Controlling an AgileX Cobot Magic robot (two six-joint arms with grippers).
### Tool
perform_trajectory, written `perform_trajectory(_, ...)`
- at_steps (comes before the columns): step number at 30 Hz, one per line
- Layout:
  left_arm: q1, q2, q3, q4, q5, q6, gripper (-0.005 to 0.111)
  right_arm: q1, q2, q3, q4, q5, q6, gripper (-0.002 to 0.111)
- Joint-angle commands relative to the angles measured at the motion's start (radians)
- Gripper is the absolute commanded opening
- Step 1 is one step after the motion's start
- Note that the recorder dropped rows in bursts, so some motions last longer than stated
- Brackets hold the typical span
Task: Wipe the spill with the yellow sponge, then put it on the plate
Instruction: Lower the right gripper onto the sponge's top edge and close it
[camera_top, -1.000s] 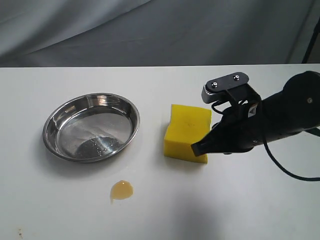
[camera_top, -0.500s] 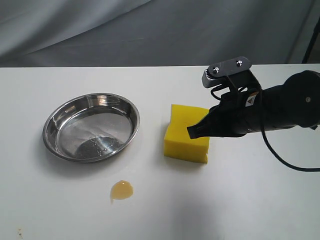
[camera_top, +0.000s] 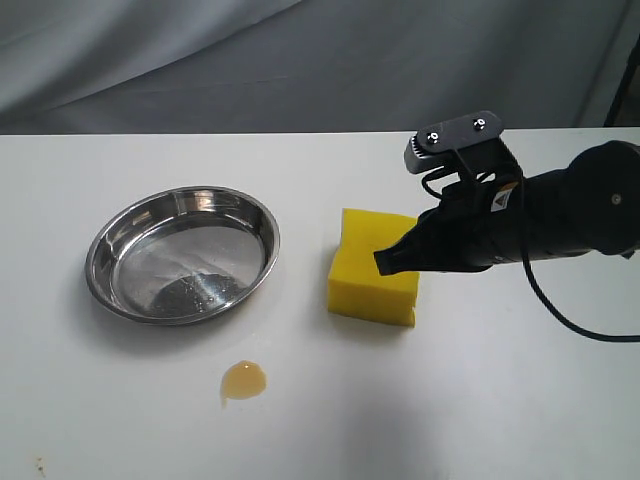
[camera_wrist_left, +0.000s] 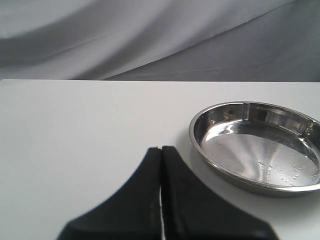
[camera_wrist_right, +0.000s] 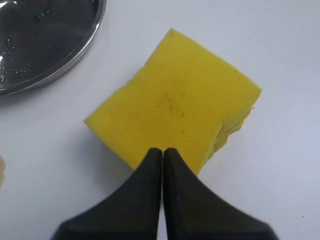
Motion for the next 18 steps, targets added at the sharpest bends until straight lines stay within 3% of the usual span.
perform_trajectory(1, 0.002, -0.002, -0.006, 0.002, -0.008, -0.009, 0.000, 0.003, 0.000, -0.005, -0.028, -0.014, -0.011, 0.018)
perform_trajectory(3, 0.002, -0.002, -0.006, 0.002, -0.008, -0.009, 0.000, 0.003, 0.000, -0.005, -0.049, -0.014, -0.023, 0.041)
perform_trajectory(5, 0.002, -0.002, -0.006, 0.002, -0.008, -0.009, 0.000, 0.003, 0.000, -0.005, -0.089, -0.018, -0.023, 0.078)
perform_trajectory(7, 0.002, -0.002, -0.006, 0.002, -0.008, -0.009, 0.000, 0.003, 0.000, -0.005, -0.095, -0.020, -0.023, 0.105)
perform_trajectory(18, 0.002, -0.002, -0.006, 0.002, -0.008, -0.009, 0.000, 0.003, 0.015, -0.005, -0.090, -0.039, -0.023, 0.105)
